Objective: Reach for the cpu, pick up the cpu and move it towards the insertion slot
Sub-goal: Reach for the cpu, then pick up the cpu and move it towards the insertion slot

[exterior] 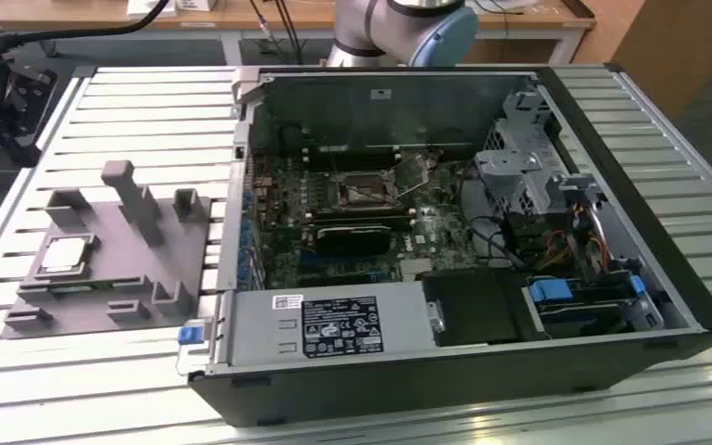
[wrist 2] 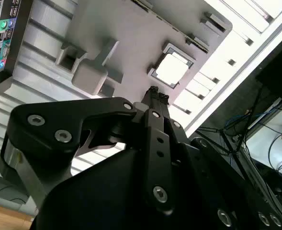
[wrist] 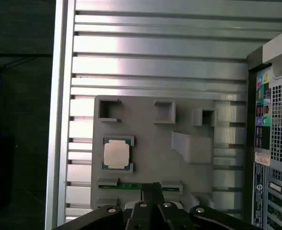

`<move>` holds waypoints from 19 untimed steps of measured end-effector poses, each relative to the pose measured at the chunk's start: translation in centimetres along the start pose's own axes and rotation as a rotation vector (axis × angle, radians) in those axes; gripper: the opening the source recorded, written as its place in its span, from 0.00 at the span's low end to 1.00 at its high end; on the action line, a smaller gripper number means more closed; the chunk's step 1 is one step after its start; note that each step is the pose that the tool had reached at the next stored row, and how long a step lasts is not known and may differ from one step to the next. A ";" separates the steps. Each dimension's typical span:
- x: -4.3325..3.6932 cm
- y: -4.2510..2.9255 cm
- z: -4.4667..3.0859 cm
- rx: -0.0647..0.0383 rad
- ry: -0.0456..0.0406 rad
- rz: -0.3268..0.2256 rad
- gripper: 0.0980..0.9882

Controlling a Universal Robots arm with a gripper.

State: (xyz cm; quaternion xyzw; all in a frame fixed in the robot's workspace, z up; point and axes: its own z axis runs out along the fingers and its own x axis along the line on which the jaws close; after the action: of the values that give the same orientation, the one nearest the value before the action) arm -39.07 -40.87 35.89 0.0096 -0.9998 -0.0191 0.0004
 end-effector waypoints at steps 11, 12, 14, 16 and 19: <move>1.01 0.01 0.15 0.000 0.0001 0.000 0.01; 1.25 0.02 0.18 0.000 0.0000 0.000 0.01; 1.64 0.02 0.26 0.000 0.0000 0.000 0.01; 1.91 0.02 0.38 0.000 0.0000 0.000 0.01; 2.54 0.03 0.52 0.000 0.0001 0.000 0.01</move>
State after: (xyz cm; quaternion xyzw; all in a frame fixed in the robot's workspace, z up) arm -41.62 -40.87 35.38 0.0095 -0.9998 -0.0191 0.0005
